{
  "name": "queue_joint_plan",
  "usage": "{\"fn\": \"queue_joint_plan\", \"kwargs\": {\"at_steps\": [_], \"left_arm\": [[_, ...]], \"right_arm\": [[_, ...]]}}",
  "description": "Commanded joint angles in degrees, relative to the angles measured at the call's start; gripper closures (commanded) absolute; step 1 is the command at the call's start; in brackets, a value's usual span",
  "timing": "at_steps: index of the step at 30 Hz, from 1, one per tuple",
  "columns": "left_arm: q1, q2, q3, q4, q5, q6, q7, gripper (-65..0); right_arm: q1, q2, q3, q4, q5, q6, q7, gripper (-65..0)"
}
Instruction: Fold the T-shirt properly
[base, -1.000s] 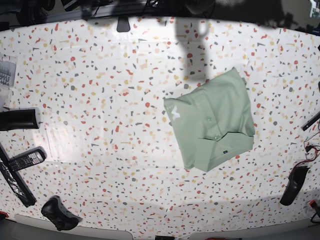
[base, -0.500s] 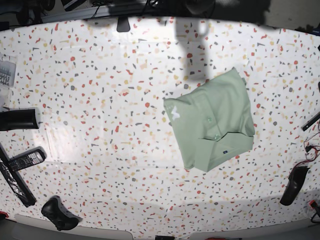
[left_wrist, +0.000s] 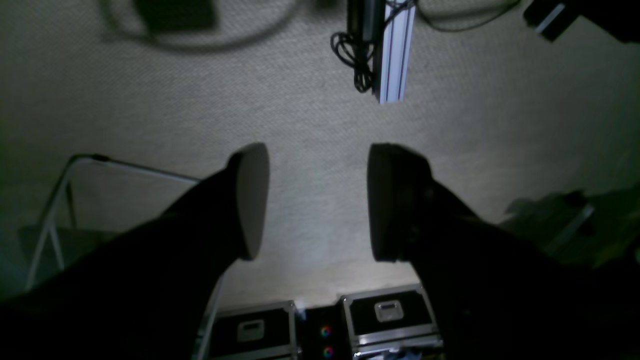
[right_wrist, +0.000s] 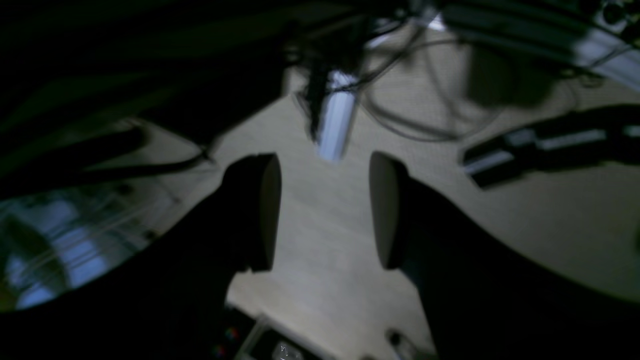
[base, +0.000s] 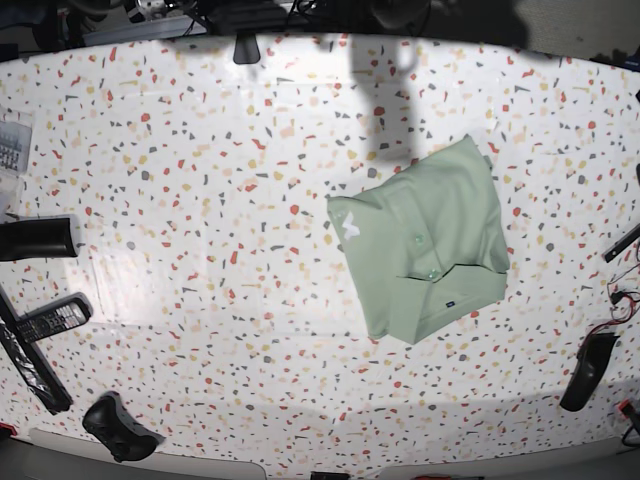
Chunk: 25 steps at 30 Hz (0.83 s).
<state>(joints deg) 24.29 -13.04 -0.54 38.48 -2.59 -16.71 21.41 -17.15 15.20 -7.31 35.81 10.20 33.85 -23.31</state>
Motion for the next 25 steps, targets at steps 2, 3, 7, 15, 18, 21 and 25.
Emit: {"fn": "queue_joint_plan", "kwargs": {"at_steps": [2,3,7,15,18,21,25], "left_arm": [[-0.8,0.0,-0.1,0.3,0.2,-0.1,-0.3,-29.0],[-1.4,0.0,-0.1,0.3,0.2,0.5,-0.3,-29.0],[-3.8,0.1,-0.1,0.1,1.4,3.5,0.9,-29.0],[-5.0,0.6,-0.1,0.1,2.4,3.7,1.4,-29.0],[-5.0,1.1,-0.2,0.1,2.4,4.0,1.1,-29.0],[-5.1,1.4,-0.2,0.1,2.4,6.5,1.0,-29.0],[-5.0,1.4,-0.2,0.1,2.6,7.1,0.9,-29.0]], "right_arm": [[2.1,0.7,-0.9,-3.3,-1.4,-1.2,1.6,-28.0],[3.2,0.7,-1.3,-4.9,-1.6,-1.7,2.0,-28.0],[6.4,0.7,-2.6,-8.9,-1.4,-1.9,2.6,-28.0],[6.2,0.7,-2.9,-10.3,1.7,-1.2,1.1,-28.0],[6.1,0.7,-2.9,-11.1,5.5,-1.3,-1.3,-28.0],[5.9,0.7,-2.9,-11.1,8.3,-1.3,-1.6,-28.0],[5.9,0.6,-2.9,-11.0,10.0,-1.3,-2.6,-28.0]]}}
